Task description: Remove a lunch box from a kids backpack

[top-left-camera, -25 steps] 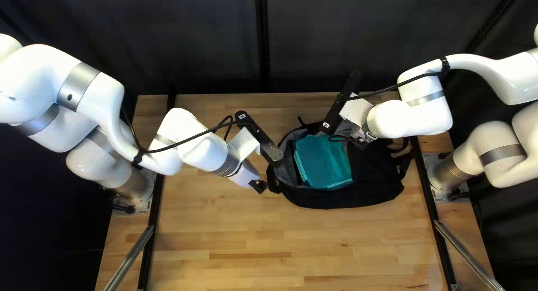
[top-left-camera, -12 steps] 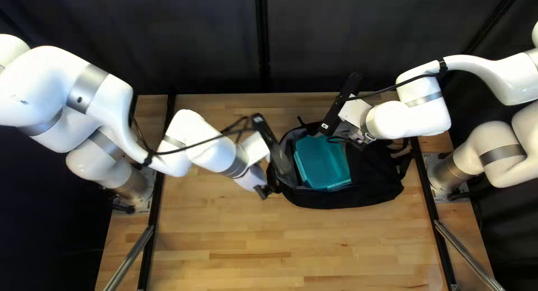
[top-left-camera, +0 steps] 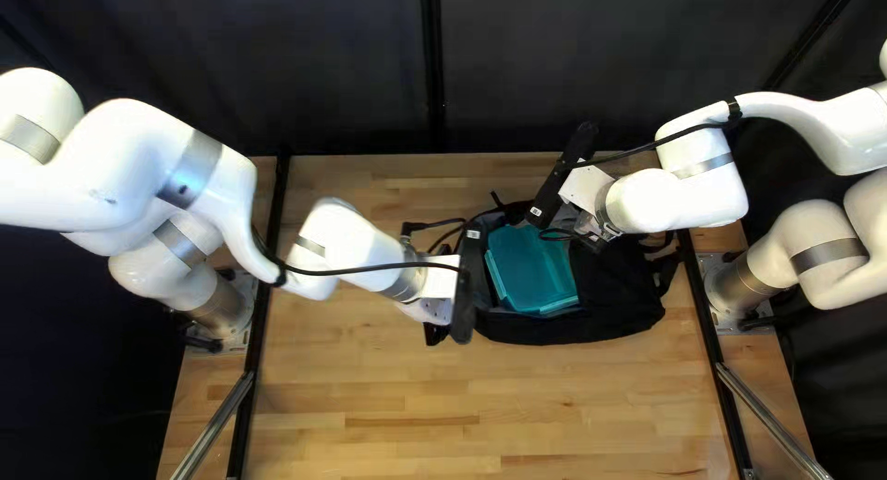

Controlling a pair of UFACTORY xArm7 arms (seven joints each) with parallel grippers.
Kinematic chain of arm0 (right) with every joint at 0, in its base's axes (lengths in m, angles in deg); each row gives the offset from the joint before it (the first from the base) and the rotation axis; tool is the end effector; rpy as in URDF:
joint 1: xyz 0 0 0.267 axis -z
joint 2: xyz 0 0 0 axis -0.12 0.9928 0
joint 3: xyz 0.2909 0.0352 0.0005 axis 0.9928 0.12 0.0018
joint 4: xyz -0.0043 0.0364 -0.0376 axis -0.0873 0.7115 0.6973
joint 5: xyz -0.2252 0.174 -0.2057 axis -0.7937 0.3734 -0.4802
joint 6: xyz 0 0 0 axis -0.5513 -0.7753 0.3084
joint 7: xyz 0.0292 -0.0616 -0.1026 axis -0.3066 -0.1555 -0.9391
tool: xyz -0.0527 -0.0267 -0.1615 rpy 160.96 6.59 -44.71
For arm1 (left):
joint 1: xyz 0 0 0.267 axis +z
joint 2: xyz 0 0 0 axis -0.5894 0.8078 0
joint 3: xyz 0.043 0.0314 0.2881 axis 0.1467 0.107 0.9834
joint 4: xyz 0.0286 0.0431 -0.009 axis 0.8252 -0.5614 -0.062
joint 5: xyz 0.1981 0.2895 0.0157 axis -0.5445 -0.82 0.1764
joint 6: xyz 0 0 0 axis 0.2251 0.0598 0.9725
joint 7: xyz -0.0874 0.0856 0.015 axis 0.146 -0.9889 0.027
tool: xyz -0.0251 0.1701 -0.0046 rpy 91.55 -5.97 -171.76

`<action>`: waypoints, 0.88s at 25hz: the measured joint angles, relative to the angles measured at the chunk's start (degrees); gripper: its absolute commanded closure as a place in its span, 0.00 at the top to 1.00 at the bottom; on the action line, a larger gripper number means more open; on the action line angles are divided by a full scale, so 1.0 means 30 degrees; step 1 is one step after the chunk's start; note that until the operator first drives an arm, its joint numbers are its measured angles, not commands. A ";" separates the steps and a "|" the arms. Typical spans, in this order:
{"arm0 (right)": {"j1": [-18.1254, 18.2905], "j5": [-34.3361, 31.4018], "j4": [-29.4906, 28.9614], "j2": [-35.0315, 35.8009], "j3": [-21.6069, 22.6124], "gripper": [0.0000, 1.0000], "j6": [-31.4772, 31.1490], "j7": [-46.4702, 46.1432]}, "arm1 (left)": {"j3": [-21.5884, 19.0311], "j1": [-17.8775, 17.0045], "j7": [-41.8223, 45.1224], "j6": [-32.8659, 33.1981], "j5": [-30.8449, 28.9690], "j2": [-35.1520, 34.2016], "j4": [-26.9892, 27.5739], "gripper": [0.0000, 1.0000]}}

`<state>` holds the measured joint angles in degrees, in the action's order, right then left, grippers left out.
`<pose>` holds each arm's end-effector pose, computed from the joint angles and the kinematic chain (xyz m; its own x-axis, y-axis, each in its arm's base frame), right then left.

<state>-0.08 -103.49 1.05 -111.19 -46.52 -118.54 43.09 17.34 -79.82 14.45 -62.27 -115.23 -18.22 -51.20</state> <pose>0.3517 -0.0813 0.2173 0.8489 -0.4723 0.2371 -0.5285 -0.7541 0.3900 0.4976 -0.0568 0.1643 0.8737 -0.1889 0.4483 -0.1468 -0.9809 -0.1273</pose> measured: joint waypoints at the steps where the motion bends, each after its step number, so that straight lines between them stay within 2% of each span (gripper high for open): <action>1: 0.0000 -0.0008 -0.0003 0.0004 0.0000 0.00 0.0013 0.0000 | -0.0003 0.0009 0.0034 -0.0025 -0.0024 -0.0009 0.0005 1.00; 5: 0.0001 -0.0043 0.0017 -0.0014 -0.0006 0.00 0.0111 0.0005 | 0.0099 0.0087 -0.0506 0.0639 -0.0324 0.0422 0.0384 1.00; 8: -0.0027 -0.0044 -0.0097 0.0171 0.0010 0.00 0.0217 0.0016 | 0.0198 0.0484 -0.3675 0.3029 -0.0291 0.1839 0.0647 1.00; 10: -0.0060 -0.0036 -0.0238 0.0411 0.0025 0.00 0.0285 -0.0016 | -0.0727 0.1957 -0.6500 0.4889 -0.0116 0.2703 0.0638 1.00; 12: -0.0085 -0.0030 -0.0310 0.0546 0.0029 0.00 0.0333 -0.0078 | -0.2366 0.5088 -0.8196 0.6558 -0.0841 0.3459 0.0535 1.00; 14: -0.0100 -0.0020 -0.0356 0.0618 0.0027 0.00 0.0352 -0.0138 | -0.2911 0.7760 -0.8624 0.8022 -0.1704 0.4067 0.0309 1.00; 15: -0.0105 -0.0015 -0.0371 0.0650 0.0022 0.00 0.0365 -0.0162 | -0.2806 0.8461 -0.8944 0.8787 -0.1912 0.4370 0.0125 1.00; 16: -0.0109 -0.0009 -0.0385 0.0693 0.0017 0.00 0.0386 -0.0183 | -0.2534 0.8625 -0.9479 0.9568 -0.1929 0.4672 -0.0077 1.00; 17: -0.0112 -0.0003 -0.0397 0.0737 0.0011 0.00 0.0409 -0.0201 | -0.2131 0.8244 -1.0227 1.0341 -0.1733 0.4980 -0.0321 1.00; 18: -0.0116 0.0005 -0.0413 0.0779 0.0006 0.00 0.0432 -0.0214 | -0.1632 0.7379 -1.1141 1.1054 -0.1288 0.5263 -0.0581 1.00; 22: -0.0124 0.0044 -0.0498 0.0931 -0.0004 0.00 0.0490 -0.0211 | 0.1295 0.2384 -1.4781 1.2870 0.2904 0.6050 -0.2004 1.00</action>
<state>-0.45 -103.36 -0.45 -108.40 -46.53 -117.07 42.46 21.23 -72.67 -29.90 -23.66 -106.51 -0.07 -57.22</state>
